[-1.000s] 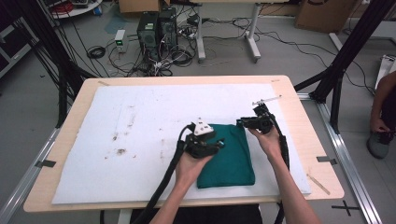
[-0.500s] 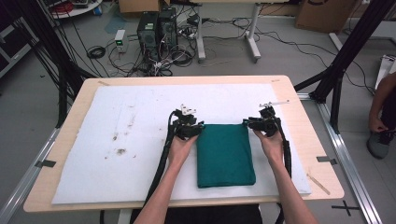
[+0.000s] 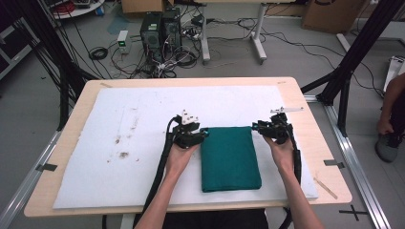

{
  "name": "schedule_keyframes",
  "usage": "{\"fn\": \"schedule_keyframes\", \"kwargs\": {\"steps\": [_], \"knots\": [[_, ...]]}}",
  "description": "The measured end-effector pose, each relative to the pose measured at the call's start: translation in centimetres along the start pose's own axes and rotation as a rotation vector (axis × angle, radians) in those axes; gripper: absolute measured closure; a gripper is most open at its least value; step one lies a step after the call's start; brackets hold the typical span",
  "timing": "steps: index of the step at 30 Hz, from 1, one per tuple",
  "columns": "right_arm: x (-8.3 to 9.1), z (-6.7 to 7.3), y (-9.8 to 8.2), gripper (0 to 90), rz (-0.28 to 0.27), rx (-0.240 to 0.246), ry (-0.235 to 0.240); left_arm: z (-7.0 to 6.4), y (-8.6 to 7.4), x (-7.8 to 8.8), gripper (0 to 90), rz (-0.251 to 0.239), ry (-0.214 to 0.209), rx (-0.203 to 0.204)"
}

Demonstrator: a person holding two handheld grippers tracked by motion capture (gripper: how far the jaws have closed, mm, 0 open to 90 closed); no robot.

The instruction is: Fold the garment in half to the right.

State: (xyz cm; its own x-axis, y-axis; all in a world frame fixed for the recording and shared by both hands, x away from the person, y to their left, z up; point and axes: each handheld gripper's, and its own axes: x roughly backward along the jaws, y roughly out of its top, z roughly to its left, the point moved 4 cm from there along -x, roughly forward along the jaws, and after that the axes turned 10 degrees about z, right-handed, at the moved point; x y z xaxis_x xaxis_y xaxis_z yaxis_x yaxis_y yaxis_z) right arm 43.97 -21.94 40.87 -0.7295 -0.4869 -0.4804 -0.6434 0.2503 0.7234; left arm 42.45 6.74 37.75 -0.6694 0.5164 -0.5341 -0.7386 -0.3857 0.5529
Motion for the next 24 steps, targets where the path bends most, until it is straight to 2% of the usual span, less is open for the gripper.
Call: {"fn": "schedule_keyframes", "kwargs": {"steps": [1, 2, 4, 6, 9, 11, 14, 17, 19, 24], "knots": [[0.4, 0.7, -0.4, 70.0, -0.004, 0.03, 0.034, -0.5, -0.3, 0.4, 61.2, -0.005, -0.034, -0.014], [0.7, 1.4, -0.9, 71.0, -0.004, 0.051, 0.041, -0.9, -0.7, 0.6, 63.2, -0.008, -0.05, -0.027], [0.8, 2.7, -1.9, 73.4, 0.007, 0.09, 0.1, -1.6, -1.4, 0.8, 65.2, 0.008, -0.068, -0.041], [0.4, 3.6, -2.9, 73.6, 0.042, 0.114, 0.124, -2.1, -2.2, 0.4, 66.1, 0.041, -0.074, -0.053], [-0.4, 4.0, -4.5, 73.5, 0.088, 0.122, 0.124, -2.3, -3.3, -0.6, 66.5, 0.107, -0.04, -0.075], [-0.9, 3.6, -5.3, 72.1, 0.119, 0.122, 0.081, -2.2, -3.7, -1.0, 66.5, 0.13, -0.031, -0.08], [-0.7, 3.1, -5.9, 66.9, 0.086, 0.083, 0.091, -2.5, -3.7, -0.3, 64.1, 0.111, -0.023, -0.075], [0.6, 3.4, -6.2, 66.0, 0.05, 0.075, 0.112, -3.4, -3.8, 1.2, 62.4, 0.07, -0.072, -0.082], [1.6, 4.1, -6.6, 66.0, 0.032, 0.085, 0.143, -4.4, -4.1, 2.2, 62.4, 0.054, -0.106, -0.11], [3.2, 6.2, -8.5, 68.7, 0.009, 0.124, 0.152, -7.0, -5.8, 3.4, 64.1, 0.051, -0.126, -0.175]]}}
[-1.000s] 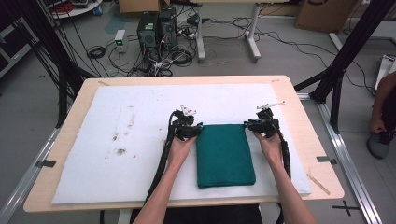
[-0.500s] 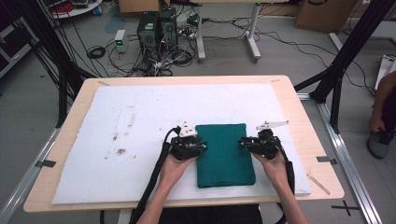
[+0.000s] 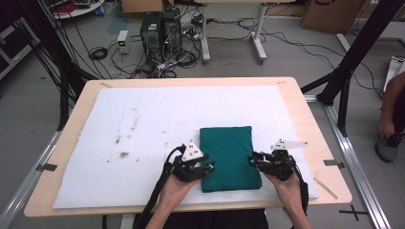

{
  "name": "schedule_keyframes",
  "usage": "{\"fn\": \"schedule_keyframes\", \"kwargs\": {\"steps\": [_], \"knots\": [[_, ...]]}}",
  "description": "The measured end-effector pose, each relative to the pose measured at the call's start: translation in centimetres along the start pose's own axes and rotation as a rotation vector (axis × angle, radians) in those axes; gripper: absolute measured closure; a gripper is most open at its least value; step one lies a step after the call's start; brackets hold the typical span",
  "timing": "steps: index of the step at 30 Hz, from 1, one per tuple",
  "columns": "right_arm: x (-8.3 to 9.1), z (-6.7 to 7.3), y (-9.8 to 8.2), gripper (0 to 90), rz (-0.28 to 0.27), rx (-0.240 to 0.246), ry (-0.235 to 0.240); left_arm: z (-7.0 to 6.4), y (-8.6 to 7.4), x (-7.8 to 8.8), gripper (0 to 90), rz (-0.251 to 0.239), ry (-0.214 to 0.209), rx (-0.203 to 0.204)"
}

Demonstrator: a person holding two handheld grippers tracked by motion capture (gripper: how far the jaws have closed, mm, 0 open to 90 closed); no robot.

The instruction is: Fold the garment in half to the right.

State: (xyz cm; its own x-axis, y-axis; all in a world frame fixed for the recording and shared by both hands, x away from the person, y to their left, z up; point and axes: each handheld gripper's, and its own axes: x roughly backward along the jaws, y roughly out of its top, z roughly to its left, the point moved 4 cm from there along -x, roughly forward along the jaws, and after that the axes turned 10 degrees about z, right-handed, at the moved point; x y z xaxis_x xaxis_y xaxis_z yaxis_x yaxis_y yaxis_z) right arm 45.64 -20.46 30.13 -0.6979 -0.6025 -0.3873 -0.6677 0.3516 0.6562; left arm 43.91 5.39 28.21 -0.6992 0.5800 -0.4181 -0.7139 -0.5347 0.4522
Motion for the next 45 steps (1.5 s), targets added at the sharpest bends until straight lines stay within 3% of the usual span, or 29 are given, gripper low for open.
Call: {"fn": "schedule_keyframes", "kwargs": {"steps": [3, 6, 10, 13, 18, 20, 22, 26, 32, 38, 45], "knots": [[0.1, 1.0, -1.1, 70.3, 0.021, 0.024, 0.016, -1.0, -1.0, -0.3, 66.0, 0.036, -0.023, -0.025], [-0.4, 1.3, -2.6, 71.0, 0.072, 0.032, -0.009, -1.2, -2.1, -1.0, 66.1, 0.077, -0.025, -0.032], [-0.4, 0.9, -4.0, 72.6, 0.074, 0.008, -0.011, -1.2, -2.6, -1.0, 66.0, 0.076, -0.027, -0.035], [0.0, 1.0, -4.5, 74.3, 0.067, 0.024, -0.025, -1.3, -3.2, -1.0, 66.3, 0.109, -0.016, -0.058], [0.3, 1.0, -4.8, 73.5, 0.063, 0.032, -0.017, -1.3, -3.7, -0.6, 66.4, 0.119, -0.031, -0.08], [0.5, 0.8, -4.7, 64.8, 0.06, 0.017, -0.014, -1.1, -3.4, -0.3, 62.4, 0.104, -0.049, -0.063], [0.7, 0.6, -4.5, 53.4, 0.036, -0.01, -0.025, -0.6, -3.0, 0.3, 53.4, 0.056, -0.041, -0.052], [1.6, -0.1, -3.9, 38.3, -0.028, -0.043, -0.042, 1.6, -2.5, 2.2, 38.8, -0.019, 0.001, -0.004], [2.3, -1.1, -2.9, 21.2, -0.104, -0.053, -0.078, 5.7, -2.7, 5.1, 29.3, -0.108, 0.07, 0.078], [2.7, -2.0, -2.0, 20.8, -0.143, -0.077, -0.099, 9.5, -3.9, 8.0, 26.8, -0.176, 0.156, 0.141], [3.4, -3.2, -1.1, 20.9, -0.2, -0.109, -0.133, 13.1, -6.1, 11.1, 25.8, -0.2, 0.256, 0.207]]}}
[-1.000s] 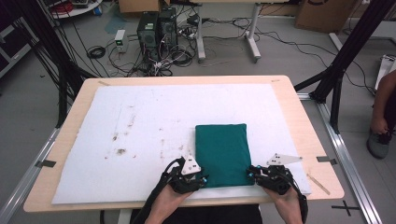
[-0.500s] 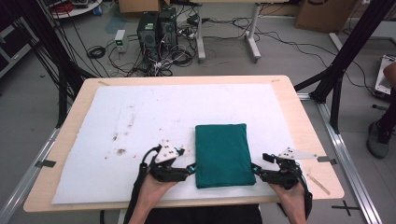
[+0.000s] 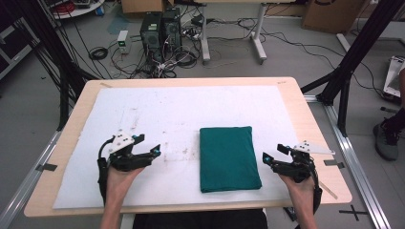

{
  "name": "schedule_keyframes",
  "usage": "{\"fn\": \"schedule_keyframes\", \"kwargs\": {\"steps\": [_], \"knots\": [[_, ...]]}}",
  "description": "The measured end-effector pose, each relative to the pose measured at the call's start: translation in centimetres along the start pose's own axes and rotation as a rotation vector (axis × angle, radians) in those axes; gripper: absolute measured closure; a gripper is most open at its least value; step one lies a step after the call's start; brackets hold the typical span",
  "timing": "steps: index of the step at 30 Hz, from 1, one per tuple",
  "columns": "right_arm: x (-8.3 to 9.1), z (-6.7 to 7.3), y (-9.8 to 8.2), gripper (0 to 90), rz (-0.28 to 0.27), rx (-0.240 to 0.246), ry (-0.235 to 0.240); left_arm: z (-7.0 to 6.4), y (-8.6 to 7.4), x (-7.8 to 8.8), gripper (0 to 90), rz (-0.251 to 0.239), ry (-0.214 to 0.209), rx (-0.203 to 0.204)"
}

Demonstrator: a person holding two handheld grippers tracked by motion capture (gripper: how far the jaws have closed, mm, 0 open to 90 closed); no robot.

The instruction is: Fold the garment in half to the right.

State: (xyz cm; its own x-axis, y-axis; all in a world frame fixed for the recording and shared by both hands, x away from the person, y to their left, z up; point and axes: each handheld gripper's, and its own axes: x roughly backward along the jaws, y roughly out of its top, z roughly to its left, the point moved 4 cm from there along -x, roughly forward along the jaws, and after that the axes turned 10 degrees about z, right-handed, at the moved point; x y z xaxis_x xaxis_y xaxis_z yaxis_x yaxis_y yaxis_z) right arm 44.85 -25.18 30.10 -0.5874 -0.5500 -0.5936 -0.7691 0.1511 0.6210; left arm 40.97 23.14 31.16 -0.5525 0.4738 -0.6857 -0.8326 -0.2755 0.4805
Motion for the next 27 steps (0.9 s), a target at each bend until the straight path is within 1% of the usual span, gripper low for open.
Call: {"fn": "schedule_keyframes", "kwargs": {"steps": [2, 4, 6, 9, 11, 12, 14, 16, 18, 20, 23, 27], "knots": [[0.0, -0.4, 0.1, 20.8, -0.014, 0.0, -0.018, 1.2, -0.4, 0.7, 25.8, -0.007, 0.022, 0.014], [0.1, -0.7, 0.2, 20.8, -0.019, -0.011, -0.022, 2.3, -0.7, 1.4, 25.8, -0.023, 0.049, 0.012], [0.2, -1.0, 0.2, 20.8, -0.027, -0.019, -0.034, 3.2, -1.2, 2.1, 25.8, -0.026, 0.073, 0.021], [0.4, -1.4, 0.1, 20.8, -0.041, -0.027, -0.057, 4.6, -2.1, 2.9, 25.8, -0.03, 0.099, 0.055], [0.5, -1.6, 0.1, 20.8, -0.05, -0.035, -0.065, 5.2, -2.5, 3.3, 25.8, -0.037, 0.116, 0.08], [0.5, -1.7, 0.0, 20.8, -0.057, -0.035, -0.071, 5.4, -2.8, 3.5, 25.8, -0.036, 0.123, 0.088], [0.6, -1.8, 0.0, 20.8, -0.06, -0.042, -0.078, 5.9, -3.1, 3.8, 26.2, -0.024, 0.129, 0.118], [0.6, -1.8, 0.1, 20.8, -0.061, -0.037, -0.077, 6.2, -3.4, 4.1, 26.5, -0.012, 0.136, 0.141], [0.6, -1.8, 0.1, 20.8, -0.063, -0.032, -0.079, 6.6, -3.6, 4.2, 27.1, -0.005, 0.142, 0.157], [0.5, -1.9, 0.1, 20.8, -0.057, -0.029, -0.077, 6.9, -3.7, 4.4, 27.1, 0.001, 0.145, 0.157], [0.3, -2.0, -0.1, 20.8, -0.047, -0.039, -0.072, 7.1, -3.9, 4.7, 27.1, 0.004, 0.154, 0.156], [0.3, -2.2, -0.2, 20.8, -0.046, -0.042, -0.075, 7.4, -4.3, 4.8, 27.1, 0.016, 0.164, 0.161]]}}
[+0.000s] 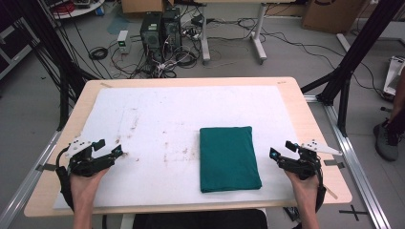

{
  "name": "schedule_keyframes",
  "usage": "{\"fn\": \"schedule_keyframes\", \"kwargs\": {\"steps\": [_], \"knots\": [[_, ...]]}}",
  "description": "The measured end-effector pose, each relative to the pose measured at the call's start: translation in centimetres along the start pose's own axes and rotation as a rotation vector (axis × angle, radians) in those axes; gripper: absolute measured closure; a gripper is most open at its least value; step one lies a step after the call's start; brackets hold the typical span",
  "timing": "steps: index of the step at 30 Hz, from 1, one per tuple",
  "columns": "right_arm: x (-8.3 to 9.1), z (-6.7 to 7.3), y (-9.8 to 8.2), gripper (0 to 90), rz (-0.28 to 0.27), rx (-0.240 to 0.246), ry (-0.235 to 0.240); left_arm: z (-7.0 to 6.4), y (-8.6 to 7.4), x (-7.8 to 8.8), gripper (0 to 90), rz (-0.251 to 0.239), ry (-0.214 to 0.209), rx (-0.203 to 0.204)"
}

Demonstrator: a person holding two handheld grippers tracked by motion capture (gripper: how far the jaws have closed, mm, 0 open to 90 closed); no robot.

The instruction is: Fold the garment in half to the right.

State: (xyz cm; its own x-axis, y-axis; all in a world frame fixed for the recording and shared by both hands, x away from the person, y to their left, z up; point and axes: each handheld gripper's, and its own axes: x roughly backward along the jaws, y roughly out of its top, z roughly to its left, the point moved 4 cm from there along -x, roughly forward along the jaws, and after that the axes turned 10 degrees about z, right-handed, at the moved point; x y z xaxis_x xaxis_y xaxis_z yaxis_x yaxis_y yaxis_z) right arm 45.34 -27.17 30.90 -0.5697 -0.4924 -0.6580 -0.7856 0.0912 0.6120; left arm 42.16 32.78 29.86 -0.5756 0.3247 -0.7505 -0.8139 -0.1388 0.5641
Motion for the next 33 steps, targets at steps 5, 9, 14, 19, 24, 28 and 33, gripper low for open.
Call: {"fn": "schedule_keyframes", "kwargs": {"steps": [5, 9, 14, 19, 24, 28, 33], "knots": [[0.12, -0.07, -0.05, 20.8, 0.0, -0.006, 0.002, 0.54, -0.26, 0.42, 27.1, -0.003, 0.015, 0.014], [0.25, -0.05, 0.03, 20.8, -0.004, -0.003, -0.004, 0.91, -0.38, 0.73, 27.1, -0.006, 0.025, 0.02], [0.41, 0.01, 0.15, 20.8, -0.012, 0.001, -0.007, 1.09, -0.61, 0.83, 27.1, 0.001, 0.026, 0.017], [0.17, 0.16, -0.05, 20.8, 0.0, 0.002, 0.001, 0.97, -0.71, 0.92, 27.1, 0.001, 0.023, 0.013], [-0.06, 0.37, -0.01, 20.9, 0.009, 0.007, 0.008, 1.09, -0.69, 0.92, 27.1, 0.002, 0.026, 0.015], [-0.23, 0.44, -0.04, 20.9, 0.012, 0.011, 0.013, 1.03, -0.69, 0.77, 27.1, 0.007, 0.025, 0.014], [-0.14, 0.51, 0.01, 20.9, 0.011, 0.009, 0.016, 0.88, -0.47, 0.87, 27.1, -0.003, 0.022, 0.011]]}}
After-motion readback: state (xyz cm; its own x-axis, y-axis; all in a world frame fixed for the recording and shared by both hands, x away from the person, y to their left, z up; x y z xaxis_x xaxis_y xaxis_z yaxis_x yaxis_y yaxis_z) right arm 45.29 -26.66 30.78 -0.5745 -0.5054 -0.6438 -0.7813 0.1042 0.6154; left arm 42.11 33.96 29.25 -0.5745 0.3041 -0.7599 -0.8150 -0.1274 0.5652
